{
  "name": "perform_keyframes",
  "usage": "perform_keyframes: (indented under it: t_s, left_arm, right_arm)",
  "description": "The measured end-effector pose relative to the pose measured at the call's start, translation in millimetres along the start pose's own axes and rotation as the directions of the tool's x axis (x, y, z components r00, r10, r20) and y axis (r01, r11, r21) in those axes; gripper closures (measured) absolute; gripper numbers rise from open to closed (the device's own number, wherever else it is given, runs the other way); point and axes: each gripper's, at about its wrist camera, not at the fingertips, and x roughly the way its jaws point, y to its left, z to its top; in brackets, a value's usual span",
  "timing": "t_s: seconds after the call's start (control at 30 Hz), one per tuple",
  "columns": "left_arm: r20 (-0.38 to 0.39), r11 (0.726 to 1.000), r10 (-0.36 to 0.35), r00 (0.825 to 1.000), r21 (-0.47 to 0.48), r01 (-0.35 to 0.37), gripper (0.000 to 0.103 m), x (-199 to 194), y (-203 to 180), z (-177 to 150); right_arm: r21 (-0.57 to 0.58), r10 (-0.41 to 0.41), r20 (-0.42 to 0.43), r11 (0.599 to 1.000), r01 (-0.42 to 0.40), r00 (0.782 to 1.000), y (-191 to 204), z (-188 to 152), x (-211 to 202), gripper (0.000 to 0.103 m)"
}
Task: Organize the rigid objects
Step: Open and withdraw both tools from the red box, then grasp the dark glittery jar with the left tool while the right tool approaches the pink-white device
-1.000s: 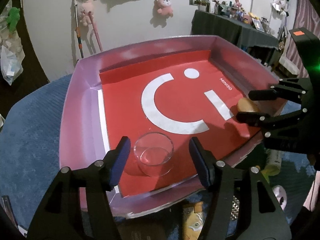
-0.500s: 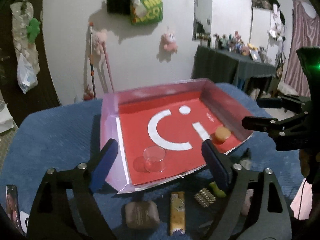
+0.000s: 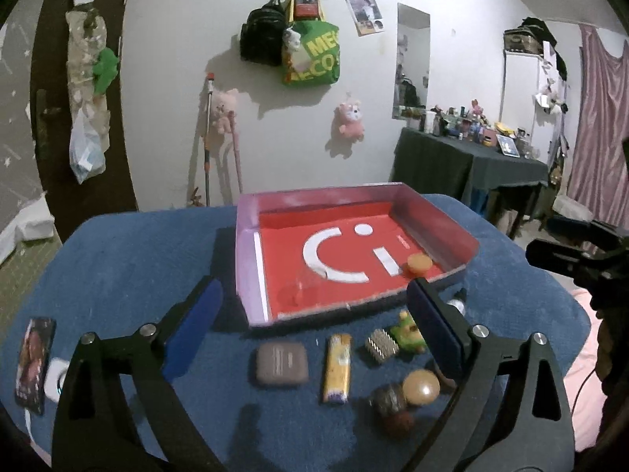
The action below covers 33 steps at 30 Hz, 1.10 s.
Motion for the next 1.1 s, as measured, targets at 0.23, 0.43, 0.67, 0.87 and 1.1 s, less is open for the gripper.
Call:
perform_keyframes:
  t_s: [0.23,0.43,0.67,0.87,1.1]
  left_arm:
    - [-0.027,0.999,-0.008,1.0,-0.044,0.006,0.007,-9,-1,-44]
    - [-0.078,0.998,-0.015,0.997,-0.064,0.01,0.007,-1,-11,-81]
    - [-0.14,0.998,-0.025,0.99,-0.058,0.017,0.007,11,-20,-98]
    - [-0.182,0.998,-0.04,0.982,-0.06,0.03,0.007,25,-24,-101]
    - [-0.218,0.996,-0.062,0.974,-0.082,0.045,0.007,35,-24,-100]
  right_arm:
    - [0.033,-0.028,0.016,0.999,0.028,0.999,9,-48,-18,0.0]
    - [0.045,-0.041,0.001,0.998,0.041,0.999,16,-97,-15,0.0]
    - [0.044,-0.031,-0.032,0.998,0.033,0.999,21,-122,0,0.0]
    - [0.065,-0.029,-0.043,0.997,0.032,0.999,16,-126,8,0.0]
    - [0.08,-0.009,-0.083,0.997,0.016,0.996,10,-128,25,0.0]
